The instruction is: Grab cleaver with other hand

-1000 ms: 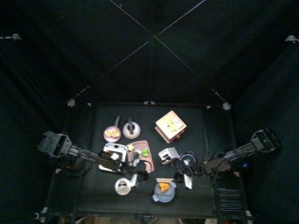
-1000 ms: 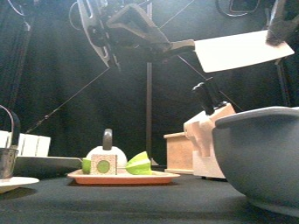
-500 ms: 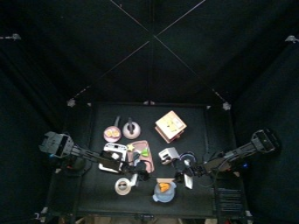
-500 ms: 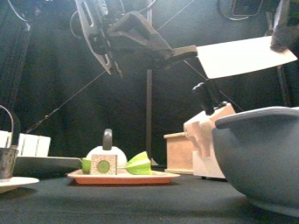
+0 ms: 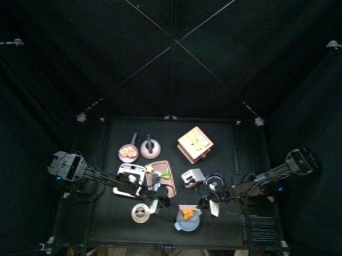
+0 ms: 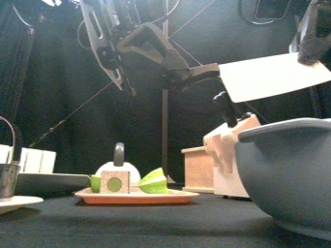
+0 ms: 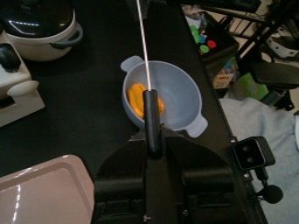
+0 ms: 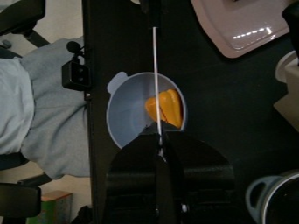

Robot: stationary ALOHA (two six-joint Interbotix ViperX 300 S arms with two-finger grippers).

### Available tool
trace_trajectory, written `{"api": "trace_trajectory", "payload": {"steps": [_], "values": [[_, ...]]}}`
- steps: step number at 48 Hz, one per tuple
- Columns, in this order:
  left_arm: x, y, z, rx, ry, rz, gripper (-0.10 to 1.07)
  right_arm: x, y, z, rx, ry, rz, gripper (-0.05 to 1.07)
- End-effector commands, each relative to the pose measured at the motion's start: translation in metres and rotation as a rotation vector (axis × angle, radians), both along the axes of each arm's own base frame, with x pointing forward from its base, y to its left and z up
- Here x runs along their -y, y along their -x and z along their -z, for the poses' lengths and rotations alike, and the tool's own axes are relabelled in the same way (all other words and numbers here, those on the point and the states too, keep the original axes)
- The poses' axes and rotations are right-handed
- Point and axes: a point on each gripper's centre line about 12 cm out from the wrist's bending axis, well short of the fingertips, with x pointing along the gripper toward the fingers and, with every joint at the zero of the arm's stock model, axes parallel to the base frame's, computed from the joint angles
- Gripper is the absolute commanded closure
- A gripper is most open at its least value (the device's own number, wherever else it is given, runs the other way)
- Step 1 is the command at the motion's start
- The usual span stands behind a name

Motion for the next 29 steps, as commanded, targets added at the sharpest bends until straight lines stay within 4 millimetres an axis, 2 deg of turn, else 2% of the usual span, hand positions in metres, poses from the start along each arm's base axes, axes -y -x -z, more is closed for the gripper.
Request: {"api": "trace_trajectory", "payload": {"steps": [1,14,19,29], "values": [[0.004,-0.003,-0.01,0.023,0.005,0.005,0.54,-0.003,-0.004,-0.007,0.037,-0.014,-0.01,0.68],[0.014,-0.007,-0.019,-0.023,-0.039,-0.017,0.56,-0.013,-0.015,0.005,-0.001,-0.016,-0.016,0.68],[0.018,-0.009,-0.022,-0.069,-0.092,-0.038,0.56,-0.019,-0.016,0.002,-0.011,-0.01,-0.029,0.68],[0.025,-0.012,-0.021,-0.09,-0.139,-0.028,0.56,-0.018,-0.015,0.003,-0.082,0.041,-0.018,0.68]]}}
